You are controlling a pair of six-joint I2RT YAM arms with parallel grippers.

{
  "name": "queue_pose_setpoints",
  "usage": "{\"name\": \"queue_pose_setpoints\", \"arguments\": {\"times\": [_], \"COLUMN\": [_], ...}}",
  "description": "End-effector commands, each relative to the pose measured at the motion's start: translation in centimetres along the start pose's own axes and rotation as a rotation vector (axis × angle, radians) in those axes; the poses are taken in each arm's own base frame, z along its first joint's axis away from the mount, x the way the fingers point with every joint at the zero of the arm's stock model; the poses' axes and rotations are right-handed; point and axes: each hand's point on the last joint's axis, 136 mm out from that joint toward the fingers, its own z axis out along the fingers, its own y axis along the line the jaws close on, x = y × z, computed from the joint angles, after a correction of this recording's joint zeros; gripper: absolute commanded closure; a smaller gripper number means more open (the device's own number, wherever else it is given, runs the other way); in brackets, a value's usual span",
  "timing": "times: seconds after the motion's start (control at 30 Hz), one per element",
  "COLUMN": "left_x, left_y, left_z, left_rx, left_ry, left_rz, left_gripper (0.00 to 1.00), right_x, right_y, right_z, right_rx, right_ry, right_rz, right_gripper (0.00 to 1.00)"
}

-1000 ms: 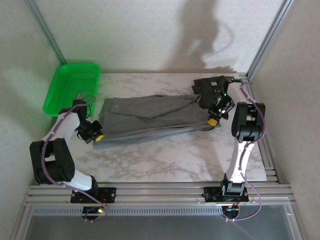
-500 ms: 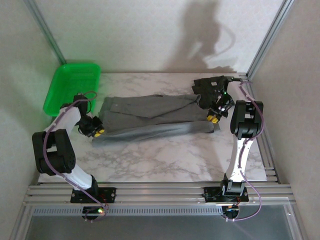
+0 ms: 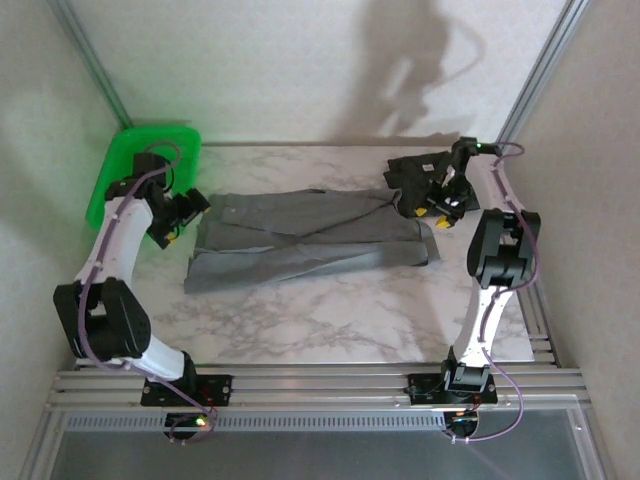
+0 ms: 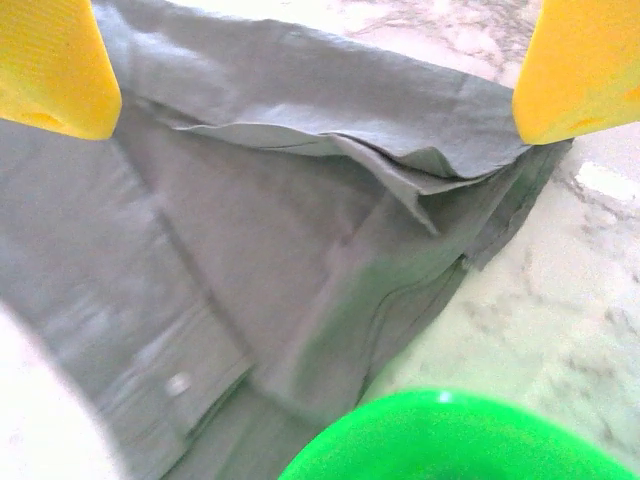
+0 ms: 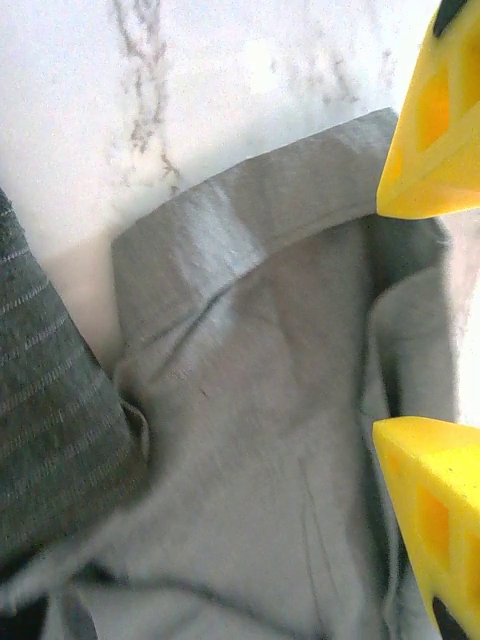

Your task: Fold and stack the long sleeve shirts

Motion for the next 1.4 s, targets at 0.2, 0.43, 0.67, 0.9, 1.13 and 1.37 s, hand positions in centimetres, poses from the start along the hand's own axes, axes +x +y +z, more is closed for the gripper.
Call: {"name": "queue_pose_setpoints", "arguments": {"times": [0.2, 0.43, 0.67, 0.9, 1.13, 1.37], "left_x": [6.7, 7.8, 7.5, 8.9, 12.6, 14.3], "left_y": [-6.6, -3.2, 3.5, 8.1, 12.6, 12.9], "left_z": [0.8, 8.2, 13.0, 15.5, 11.6, 8.7], "left_rx": [0.205, 0.081, -0.111, -0.240, -0.323, -0.251], "left_ry": [0.056, 0.088, 0.037, 0.037, 0.028, 0.029], "left_rz": [0.029, 0.071, 0.038, 0.004, -0.094, -0.165], "left_gripper": [0.82, 1.00, 1.00, 1.00, 1.00, 0.90], "right_x": [6.8, 6.7, 4.9, 6.8, 12.9, 17.9], "right_y": [3.3, 0.2, -2.4, -3.5, -6.5, -8.0], "right_z": [3.2, 8.6, 11.2, 12.3, 9.8, 9.1], "right_rx": [-0.122, -0.015, 0.052, 0.088, 0.257, 0.279], "right_ry": [0.129, 0.190, 0.179, 0.231, 0.277, 0.295], "right_rz": [-0.055, 0.042, 0.135, 0.133, 0.215, 0.281], "right_gripper": [0.96, 1.00, 0.98, 0.96, 0.94, 0.81]}}
